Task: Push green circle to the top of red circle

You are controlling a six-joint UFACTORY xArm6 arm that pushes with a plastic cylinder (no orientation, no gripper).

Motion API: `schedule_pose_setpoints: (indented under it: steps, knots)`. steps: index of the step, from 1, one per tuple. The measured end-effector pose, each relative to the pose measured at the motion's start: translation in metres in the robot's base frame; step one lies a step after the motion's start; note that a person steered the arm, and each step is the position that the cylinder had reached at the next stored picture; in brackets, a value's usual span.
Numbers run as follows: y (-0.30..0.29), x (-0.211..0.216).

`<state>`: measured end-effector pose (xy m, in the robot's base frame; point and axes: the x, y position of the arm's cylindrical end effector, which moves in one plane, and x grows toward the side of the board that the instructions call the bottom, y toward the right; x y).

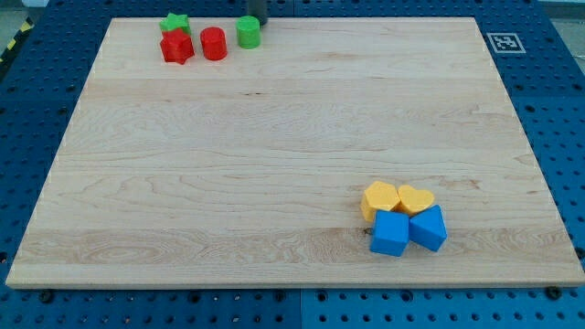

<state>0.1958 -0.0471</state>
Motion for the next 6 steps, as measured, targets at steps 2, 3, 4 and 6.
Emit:
schedule_pose_setpoints:
  steps: [2,3,4,6]
  knots:
    - [-0.01,0.035]
    - [-0.04,0.035]
    - [-0.043,0.035]
    - [0.057,0.026]
